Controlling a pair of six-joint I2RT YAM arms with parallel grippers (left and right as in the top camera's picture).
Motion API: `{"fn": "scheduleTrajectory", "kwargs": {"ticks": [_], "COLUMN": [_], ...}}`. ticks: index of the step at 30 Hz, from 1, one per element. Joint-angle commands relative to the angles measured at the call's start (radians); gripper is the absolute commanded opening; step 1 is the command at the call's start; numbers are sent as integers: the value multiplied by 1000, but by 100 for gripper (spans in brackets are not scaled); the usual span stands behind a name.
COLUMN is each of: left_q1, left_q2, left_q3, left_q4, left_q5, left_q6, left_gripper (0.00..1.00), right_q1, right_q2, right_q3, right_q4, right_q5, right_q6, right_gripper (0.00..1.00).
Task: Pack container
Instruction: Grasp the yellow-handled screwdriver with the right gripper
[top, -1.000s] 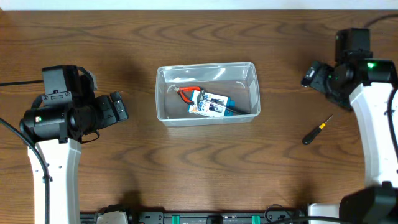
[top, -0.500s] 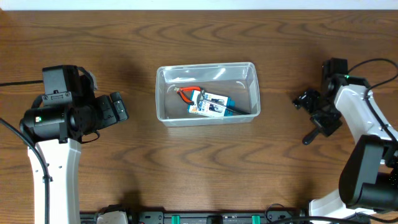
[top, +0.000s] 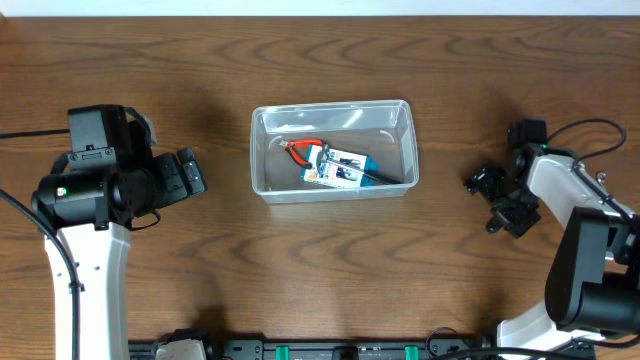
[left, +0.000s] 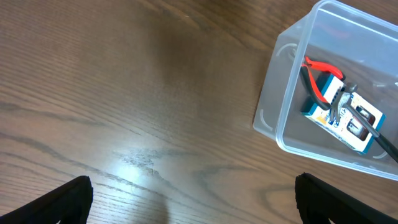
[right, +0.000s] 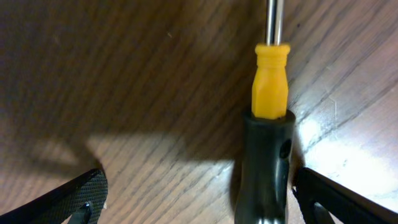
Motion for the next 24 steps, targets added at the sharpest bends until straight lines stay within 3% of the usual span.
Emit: {"fn": "scheduleTrajectory", "kwargs": {"ticks": [1,10,17,20,24], "left_q1": [2,2,2,2,2], "left_q2": [5,5,5,5,5], "left_q3": [18,18,18,18,18], "left_q4": [-16,-27,-27,-27,-34], "left_q5": [-12,-12,-12,-12,-12], "left_q6": [18,18,18,18,18], "left_gripper": [96,96,96,96,96], "right_q1": [-24,-86,-96,-96,-96], "right_q2": [8,8,8,8,8], "right_q3": [-47,-92,-92,-92,-92], "right_q4": [41,113,97,92,89], "right_q5": [24,23,23,23,23], "right_q6": [19,19,18,18,18], "right_gripper": [97,90,76,64,41]}}
